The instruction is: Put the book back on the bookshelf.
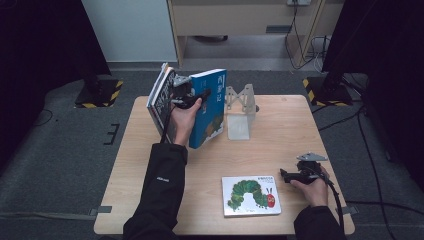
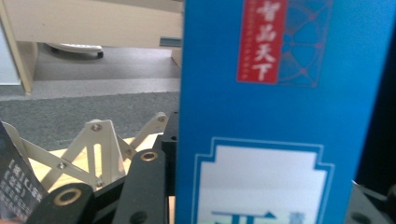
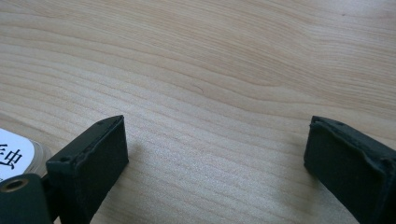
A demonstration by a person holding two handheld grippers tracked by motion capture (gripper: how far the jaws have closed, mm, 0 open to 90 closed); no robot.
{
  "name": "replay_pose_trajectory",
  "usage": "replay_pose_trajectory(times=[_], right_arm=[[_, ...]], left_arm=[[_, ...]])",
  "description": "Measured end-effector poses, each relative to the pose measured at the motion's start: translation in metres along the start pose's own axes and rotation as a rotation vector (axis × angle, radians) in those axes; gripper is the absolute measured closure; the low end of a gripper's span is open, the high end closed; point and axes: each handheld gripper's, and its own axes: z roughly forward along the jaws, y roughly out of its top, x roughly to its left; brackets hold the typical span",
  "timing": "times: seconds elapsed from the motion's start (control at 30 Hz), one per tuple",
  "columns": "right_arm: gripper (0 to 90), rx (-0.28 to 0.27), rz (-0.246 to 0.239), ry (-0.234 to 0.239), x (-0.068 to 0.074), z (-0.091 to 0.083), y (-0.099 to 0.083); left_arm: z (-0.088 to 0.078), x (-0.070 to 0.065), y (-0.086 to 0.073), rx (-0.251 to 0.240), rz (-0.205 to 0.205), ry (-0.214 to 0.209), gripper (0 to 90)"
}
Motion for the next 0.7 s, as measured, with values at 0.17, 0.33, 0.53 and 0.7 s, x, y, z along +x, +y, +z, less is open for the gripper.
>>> replay_pose_trajectory(times=[0.17, 0.33, 0.53, 0.7], right_arm=[[6.4, -0.002, 0.000, -0.001, 0.000, 0.000, 0.000], [6.3, -0.001, 0.000, 0.000, 0.000, 0.000, 0.000], [6.3, -0.001, -0.001, 0.000, 0.000, 0.000, 0.000], [6.3, -0.002, 0.001, 0.000, 0.000, 0.000, 0.000]], left_arm=[[0.007, 0.000, 0.003, -0.049, 0.022, 0.054, 59.9], [0.011, 0.002, 0.001, -0.058, 0.013, 0.073, 59.7], [0.019, 0.003, -0.005, -0.048, -0.005, 0.084, 59.6], [0.025, 0.000, -0.016, -0.052, 0.004, 0.082, 59.4]])
